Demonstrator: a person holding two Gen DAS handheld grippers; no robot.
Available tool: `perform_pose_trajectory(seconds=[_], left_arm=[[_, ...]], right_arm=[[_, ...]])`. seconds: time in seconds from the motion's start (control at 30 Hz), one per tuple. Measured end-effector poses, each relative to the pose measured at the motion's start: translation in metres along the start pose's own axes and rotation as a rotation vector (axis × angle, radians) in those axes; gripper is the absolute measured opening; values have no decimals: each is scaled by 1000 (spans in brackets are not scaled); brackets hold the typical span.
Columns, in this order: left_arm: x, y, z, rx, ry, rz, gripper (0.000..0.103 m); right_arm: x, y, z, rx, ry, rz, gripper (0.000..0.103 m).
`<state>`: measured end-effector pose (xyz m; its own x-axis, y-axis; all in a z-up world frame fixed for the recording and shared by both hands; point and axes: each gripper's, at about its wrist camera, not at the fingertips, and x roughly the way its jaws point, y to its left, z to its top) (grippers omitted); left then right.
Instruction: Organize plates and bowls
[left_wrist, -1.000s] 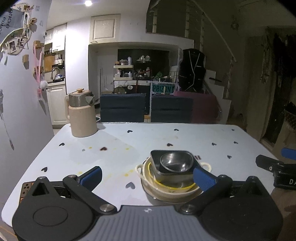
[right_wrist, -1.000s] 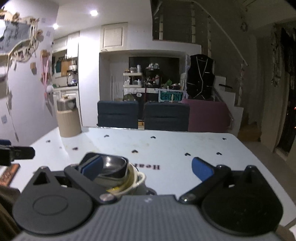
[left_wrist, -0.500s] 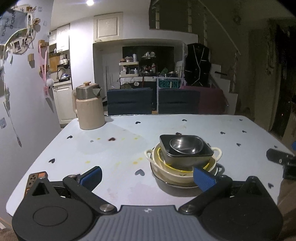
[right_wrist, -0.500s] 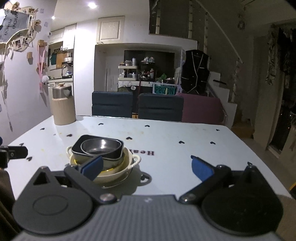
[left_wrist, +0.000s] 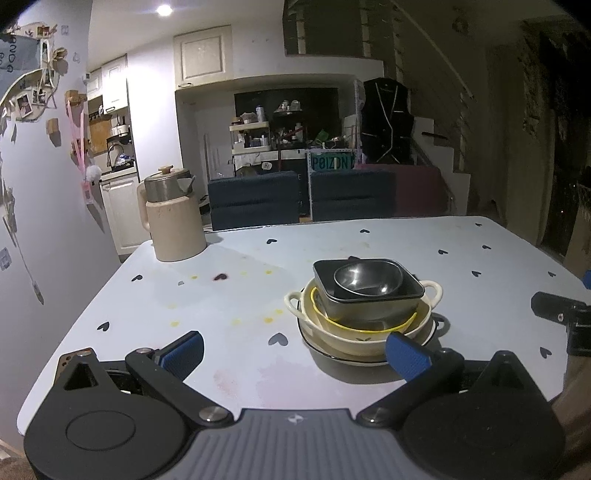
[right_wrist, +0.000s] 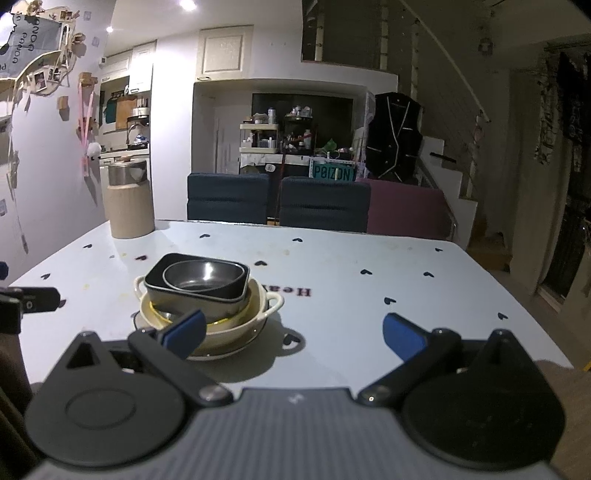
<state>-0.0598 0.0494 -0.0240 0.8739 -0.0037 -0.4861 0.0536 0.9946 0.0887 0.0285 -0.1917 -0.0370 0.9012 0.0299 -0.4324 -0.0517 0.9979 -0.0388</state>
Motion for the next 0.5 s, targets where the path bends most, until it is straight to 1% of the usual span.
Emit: perform_pose_trajectory(seconds=[0.5], left_arm=[[0,-2,-2,4,9,-4,103]], right_arm=[[1,0,-2,3,-8,-3,103]])
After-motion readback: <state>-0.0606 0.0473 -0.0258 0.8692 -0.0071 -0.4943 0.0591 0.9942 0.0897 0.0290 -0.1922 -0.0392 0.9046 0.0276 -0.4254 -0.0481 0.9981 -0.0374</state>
